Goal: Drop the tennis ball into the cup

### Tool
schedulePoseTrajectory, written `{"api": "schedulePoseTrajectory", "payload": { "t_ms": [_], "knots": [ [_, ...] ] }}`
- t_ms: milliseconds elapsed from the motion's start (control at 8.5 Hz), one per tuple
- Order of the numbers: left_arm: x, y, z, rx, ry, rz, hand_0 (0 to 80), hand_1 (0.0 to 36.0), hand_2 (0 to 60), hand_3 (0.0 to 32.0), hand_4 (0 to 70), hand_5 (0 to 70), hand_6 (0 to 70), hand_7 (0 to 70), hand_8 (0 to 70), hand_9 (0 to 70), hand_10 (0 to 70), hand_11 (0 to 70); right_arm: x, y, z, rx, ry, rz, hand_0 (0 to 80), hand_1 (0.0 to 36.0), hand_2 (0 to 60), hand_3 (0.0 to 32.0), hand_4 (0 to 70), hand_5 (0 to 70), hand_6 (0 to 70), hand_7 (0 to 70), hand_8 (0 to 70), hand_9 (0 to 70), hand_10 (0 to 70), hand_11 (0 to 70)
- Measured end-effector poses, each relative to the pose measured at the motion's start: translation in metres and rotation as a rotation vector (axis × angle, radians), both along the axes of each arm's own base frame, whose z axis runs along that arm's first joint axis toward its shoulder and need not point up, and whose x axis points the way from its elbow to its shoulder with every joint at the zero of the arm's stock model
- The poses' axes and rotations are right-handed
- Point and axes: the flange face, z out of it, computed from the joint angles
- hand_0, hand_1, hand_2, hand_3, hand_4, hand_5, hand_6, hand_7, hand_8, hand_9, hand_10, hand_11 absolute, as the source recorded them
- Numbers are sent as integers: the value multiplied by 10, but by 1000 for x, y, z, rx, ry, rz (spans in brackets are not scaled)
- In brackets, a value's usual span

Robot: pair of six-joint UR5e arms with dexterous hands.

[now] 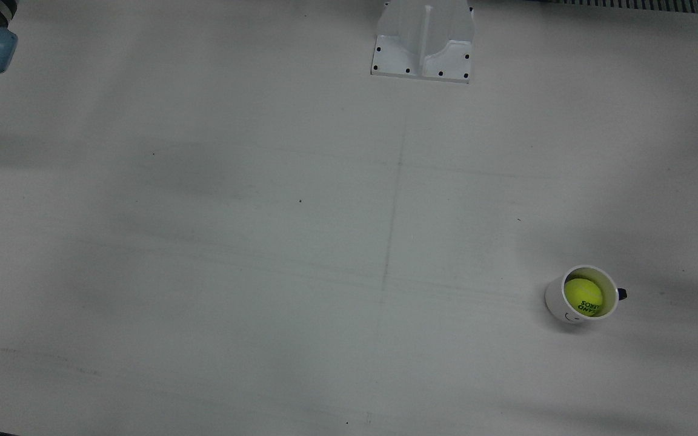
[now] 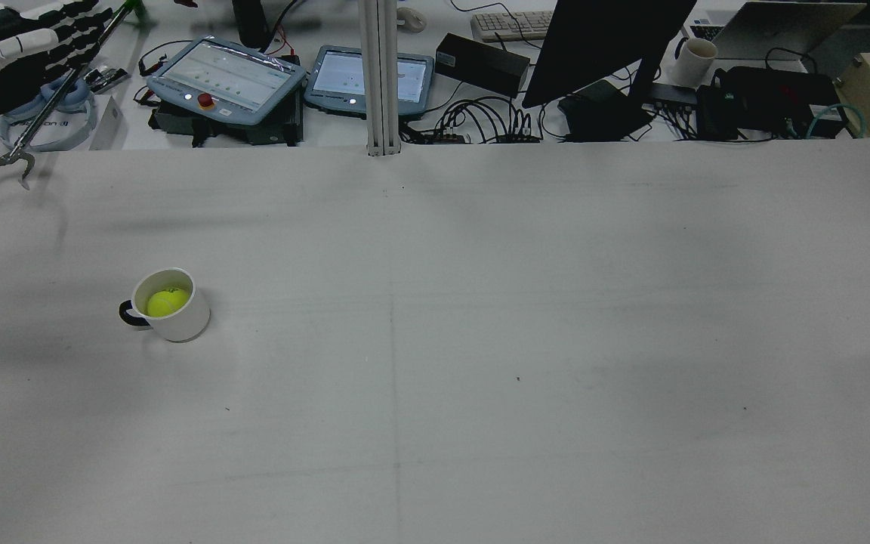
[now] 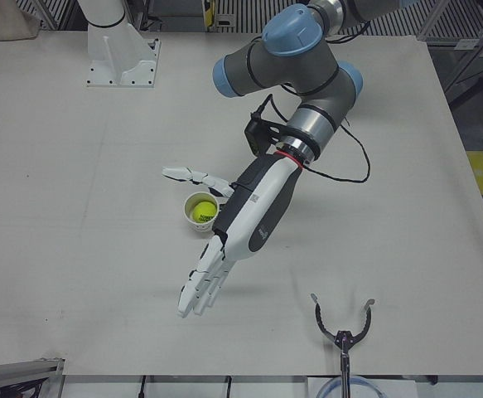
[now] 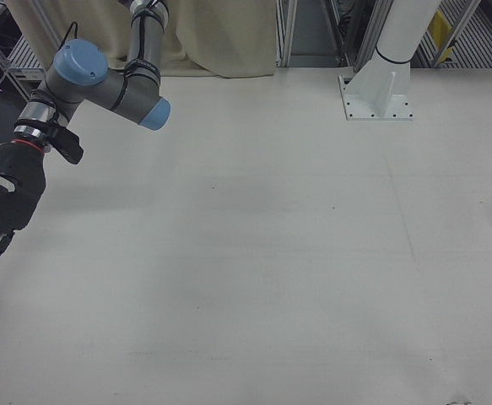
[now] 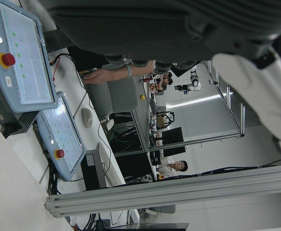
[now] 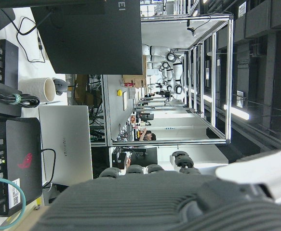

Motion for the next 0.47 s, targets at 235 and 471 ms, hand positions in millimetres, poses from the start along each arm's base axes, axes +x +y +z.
{"api": "schedulePoseTrajectory", "payload": {
  "t_ms": [235,471],
  "knots": [
    [-3,-8,-1,16,4,-8,282,117,170,0,0,0,0,51,0,0,0,0,0,0,-1,1,0,0,0,0,0,0,0,0,0,0,0,0,0,0],
    [-2,-9,-6,34,9,-6,221,111,194,0,0,0,0,58,0,0,0,0,0,1,1,-1,0,0,0,0,0,0,0,0,0,0,0,0,0,0]
  ]
}}
